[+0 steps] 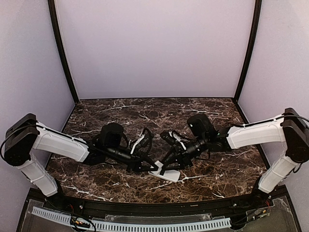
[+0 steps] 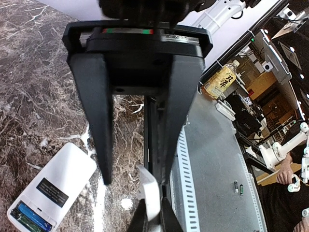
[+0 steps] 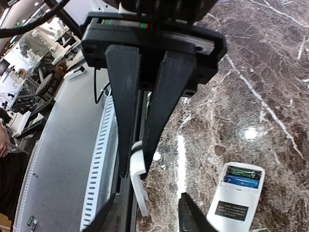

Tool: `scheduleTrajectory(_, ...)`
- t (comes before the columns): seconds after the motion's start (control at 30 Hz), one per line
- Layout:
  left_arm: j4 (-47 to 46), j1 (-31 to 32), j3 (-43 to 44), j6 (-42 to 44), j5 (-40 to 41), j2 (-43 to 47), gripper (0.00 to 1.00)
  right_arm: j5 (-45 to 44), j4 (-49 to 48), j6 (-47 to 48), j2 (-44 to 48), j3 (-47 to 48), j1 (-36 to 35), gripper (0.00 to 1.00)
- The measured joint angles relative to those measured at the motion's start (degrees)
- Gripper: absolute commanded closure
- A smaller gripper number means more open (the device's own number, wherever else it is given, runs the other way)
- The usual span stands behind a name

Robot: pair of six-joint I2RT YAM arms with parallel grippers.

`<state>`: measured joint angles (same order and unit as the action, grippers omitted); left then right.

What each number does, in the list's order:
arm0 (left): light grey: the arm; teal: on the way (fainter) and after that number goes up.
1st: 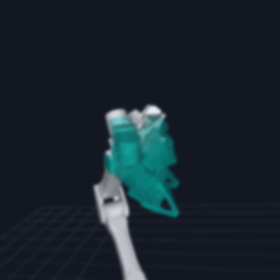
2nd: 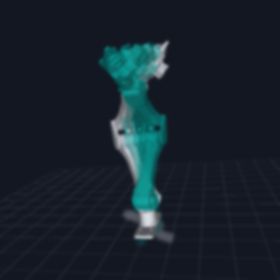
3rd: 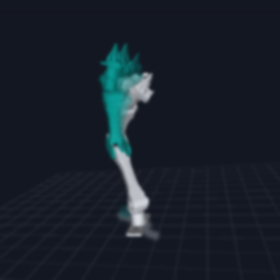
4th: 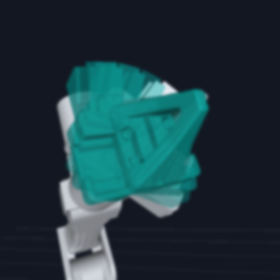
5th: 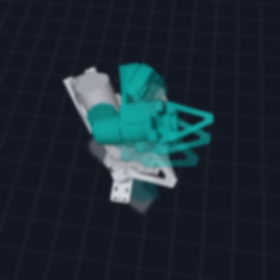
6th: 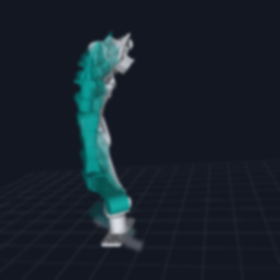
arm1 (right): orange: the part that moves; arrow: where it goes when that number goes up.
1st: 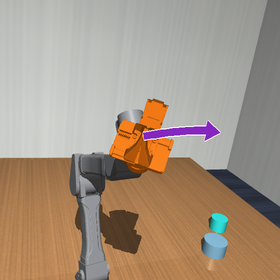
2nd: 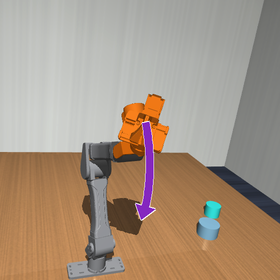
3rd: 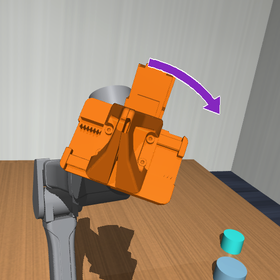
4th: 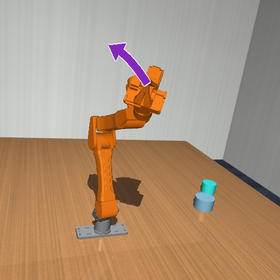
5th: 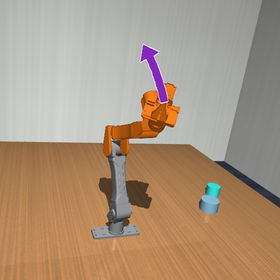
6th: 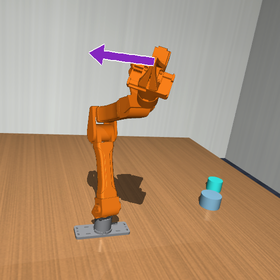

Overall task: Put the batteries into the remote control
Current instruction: Pass from the right arm to the left, then hold the remote control without the battery cover at the center of the board.

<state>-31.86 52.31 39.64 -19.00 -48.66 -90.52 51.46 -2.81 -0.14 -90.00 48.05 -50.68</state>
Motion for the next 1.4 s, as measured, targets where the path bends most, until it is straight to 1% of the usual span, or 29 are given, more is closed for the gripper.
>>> scheduleTrajectory(0.1, -3.1, -0.7, -1.4, -2.8, -0.3, -0.5, 1.0, -1.8, -0.9, -0.4, 0.9, -0.3, 1.3, 0.28)
scheduleTrajectory(0.17, -5.8, -1.5, -2.6, -5.2, -0.3, -0.8, 1.0, -4.3, -1.2, -0.6, 2.6, -1.1, 2.2, 0.21)
scheduleTrajectory(0.33, -14.4, -2.8, -5.8, -12.2, 0.5, -3.1, 1.0, -12.4, -3.3, -1.1, 8.9, -4.9, 3.0, 0.17)
scheduleTrajectory(0.4, -19.5, -3.2, -7.2, -16.7, 1.5, -5.7, 0.99, -16.2, -4.1, -1.0, 11.0, -6.9, 3.0, 0.16)
scheduleTrajectory(0.57, -30.4, -3.7, -10.0, -27.4, 4.4, -12.5, 1.0, -27.0, -5.4, 0.9, 11.8, -11.4, 0.4, 0.13)
scheduleTrajectory(0.7, -34.8, -4.0, -11.5, -33.4, 6.6, -15.1, 1.0, -34.1, -6.1, 3.6, 10.0, -13.6, -3.3, 0.09)
scheduleTrajectory(0.87, -36.0, -4.7, -11.7, -37.0, 8.8, -15.3, 1.0, -38.9, -7.7, 6.2, 5.4, -13.6, -5.5, 0.08)
scheduleTrajectory(1.03, -36.1, -5.9, -11.7, -39.4, 9.8, -16.3, 1.0, -42.3, -7.8, 8.5, 0.1, -12.1, -7.7, 0.1)
scheduleTrajectory(1.17, -35.8, -6.5, -11.7, -40.8, 10.4, -17.2, 1.0, -43.0, -7.8, 9.6, -1.4, -11.7, -8.2, 0.14)
scheduleTrajectory(1.4, -36.3, -6.6, -11.0, -42.9, 10.1, -19.8, 1.0, -42.1, -7.9, 10.8, -3.1, -10.7, -8.4, 0.18)
